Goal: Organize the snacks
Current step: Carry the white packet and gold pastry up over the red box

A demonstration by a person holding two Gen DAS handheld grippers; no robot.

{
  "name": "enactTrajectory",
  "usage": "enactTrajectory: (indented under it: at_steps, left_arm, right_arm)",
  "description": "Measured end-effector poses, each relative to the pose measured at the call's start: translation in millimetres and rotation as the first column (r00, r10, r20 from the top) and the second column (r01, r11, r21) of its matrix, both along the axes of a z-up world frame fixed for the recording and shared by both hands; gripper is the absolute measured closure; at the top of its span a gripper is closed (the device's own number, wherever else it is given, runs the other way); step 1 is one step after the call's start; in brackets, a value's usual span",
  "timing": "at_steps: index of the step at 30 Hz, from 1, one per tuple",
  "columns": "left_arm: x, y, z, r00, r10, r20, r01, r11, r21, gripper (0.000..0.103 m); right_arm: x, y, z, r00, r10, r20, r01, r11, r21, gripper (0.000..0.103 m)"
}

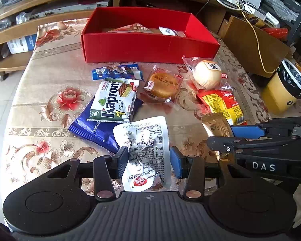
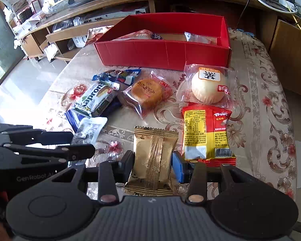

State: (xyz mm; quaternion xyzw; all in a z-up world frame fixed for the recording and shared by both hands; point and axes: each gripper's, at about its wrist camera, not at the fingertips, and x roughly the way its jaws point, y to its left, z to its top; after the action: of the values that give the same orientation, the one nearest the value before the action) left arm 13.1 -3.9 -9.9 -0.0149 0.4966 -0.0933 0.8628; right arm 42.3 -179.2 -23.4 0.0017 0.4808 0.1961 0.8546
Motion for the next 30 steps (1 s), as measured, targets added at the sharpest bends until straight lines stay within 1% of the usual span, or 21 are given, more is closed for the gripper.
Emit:
enactTrajectory:
  at_steps: [9,16,17,18,20,22,24,25,27,28,30]
  left_arm:
    - [-2,-4,5,1.0,-0.023,0.003,0.023,0.999,-0.023,0.05]
    - [-3,-8,14,0.999,-0.031,0.033,0.032,0.999,-0.037,0.051]
    - [-2,-8,16,0.999,-0.032,0.038,0.034,0.999,-0.039,0.056]
    - [-1,-8,18,0.999,-0.035,0.038,0.037,0.998,-0.046,0.071]
    - [1,-8,20,0.999,-0.036,0.038,0.039,0.997,-0.059,0.069]
    - [4,-9,17,0.999,-0.031,0.035,0.032,0.998,-0.046,0.069]
    - [7,-9,11,1.0,-0.029,0.007,0.03,0.998,-0.055,0.068]
    - [9,-9,7,0.999,-0.032,-0.008,0.031,0.998,-0.06,0.065]
    - [16,-13,0,0.999,-0.041,-0.029,0.039,0.998,-0.056,0.062]
    - [21,-16,-2,0.998,-0.055,-0.032,0.053,0.997,-0.049,0.058]
    - [27,-23,-4,0.997,-0.074,-0.033,0.073,0.997,-0.022,0.046]
  right_arm:
    - [-3,-5,6,1.0,-0.016,0.014,0.016,1.0,0.022,0.059]
    - [-3,-8,11,0.999,-0.028,0.025,0.027,0.999,0.039,0.059]
    - [-3,-8,11,0.999,-0.028,0.027,0.027,0.999,0.041,0.059]
    - [-3,-9,12,0.999,-0.029,0.028,0.028,0.999,0.042,0.059]
    - [-2,-9,13,0.999,-0.031,0.03,0.03,0.999,0.045,0.059]
    - [-1,-9,11,0.999,-0.036,0.025,0.035,0.999,0.042,0.059]
    - [0,-10,10,0.999,-0.04,0.02,0.039,0.998,0.041,0.059]
    - [0,-10,10,0.999,-0.042,0.018,0.042,0.998,0.042,0.059]
    - [1,-12,9,0.999,-0.05,0.015,0.049,0.998,0.045,0.059]
    - [1,-13,9,0.998,-0.053,0.014,0.052,0.997,0.048,0.058]
    - [1,-17,10,0.998,-0.066,0.014,0.065,0.997,0.05,0.058]
